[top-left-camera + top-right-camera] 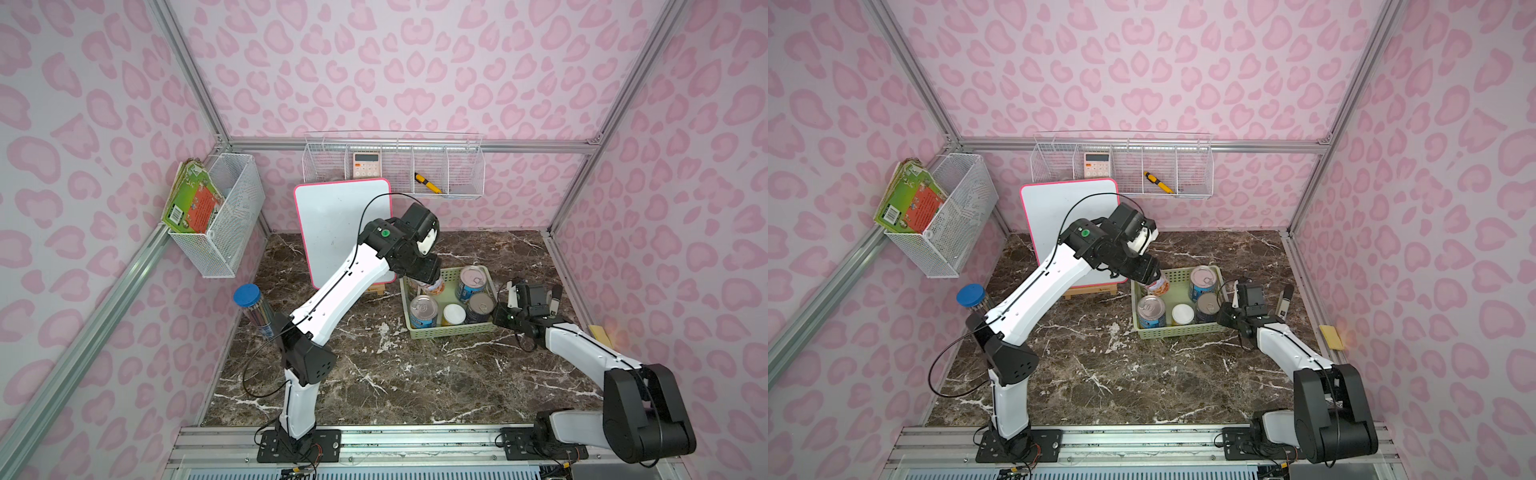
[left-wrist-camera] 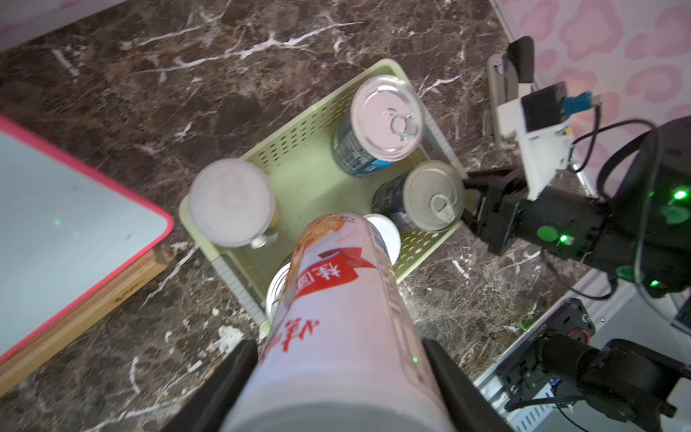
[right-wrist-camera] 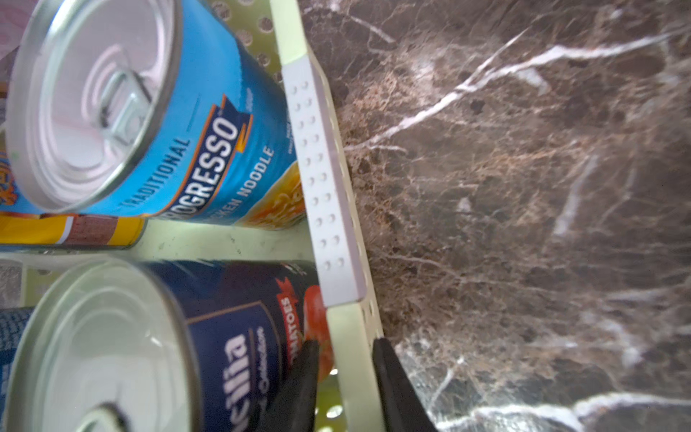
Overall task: Put the canned food in the basket
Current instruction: Adjust the basket at the center of the board, then place the canned food in the basket.
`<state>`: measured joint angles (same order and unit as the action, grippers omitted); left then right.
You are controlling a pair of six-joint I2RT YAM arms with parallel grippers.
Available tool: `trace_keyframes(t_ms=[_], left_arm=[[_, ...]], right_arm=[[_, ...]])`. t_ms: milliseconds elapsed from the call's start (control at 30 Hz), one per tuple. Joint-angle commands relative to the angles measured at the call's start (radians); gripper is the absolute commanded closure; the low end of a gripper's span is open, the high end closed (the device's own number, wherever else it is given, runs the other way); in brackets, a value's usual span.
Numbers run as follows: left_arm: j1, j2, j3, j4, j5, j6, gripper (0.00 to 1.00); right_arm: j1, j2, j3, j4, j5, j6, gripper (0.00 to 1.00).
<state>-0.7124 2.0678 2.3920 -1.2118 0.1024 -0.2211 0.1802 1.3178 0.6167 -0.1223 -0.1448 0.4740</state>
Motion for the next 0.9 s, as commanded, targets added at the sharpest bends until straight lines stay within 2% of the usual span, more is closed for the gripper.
trace_keyframes(t_ms=[0, 100, 233, 333, 633, 867], left_arm=[[0.002, 0.101, 0.171, -0.046, 0.002, 0.040, 0.98], [0.002, 0.191, 0.281, -0.069, -0.004, 0.050, 0.98], [0.001, 0.236, 0.269, -0.034, -0.011, 0.066, 0.99], [-0.001, 0.269, 0.263, -0.010, 0.005, 0.072, 1.00], [-0.004, 0.380, 0.265, 0.063, -0.067, 0.093, 1.00], [-0.018, 0.443, 0.266, 0.149, -0.146, 0.154, 1.00]], right_arm=[[0.000, -0.006, -0.021, -0.179, -0.029, -0.010, 0.56], [-0.022, -0.022, -0.022, -0.193, -0.030, -0.024, 0.42], [-0.056, -0.065, -0.023, -0.200, -0.047, -0.029, 0.32], [-0.065, -0.098, 0.001, -0.232, -0.040, -0.030, 0.27], [-0.079, -0.215, 0.051, -0.260, -0.076, -0.052, 0.26], [-0.075, -0.258, 0.081, -0.278, -0.114, -0.092, 0.26]])
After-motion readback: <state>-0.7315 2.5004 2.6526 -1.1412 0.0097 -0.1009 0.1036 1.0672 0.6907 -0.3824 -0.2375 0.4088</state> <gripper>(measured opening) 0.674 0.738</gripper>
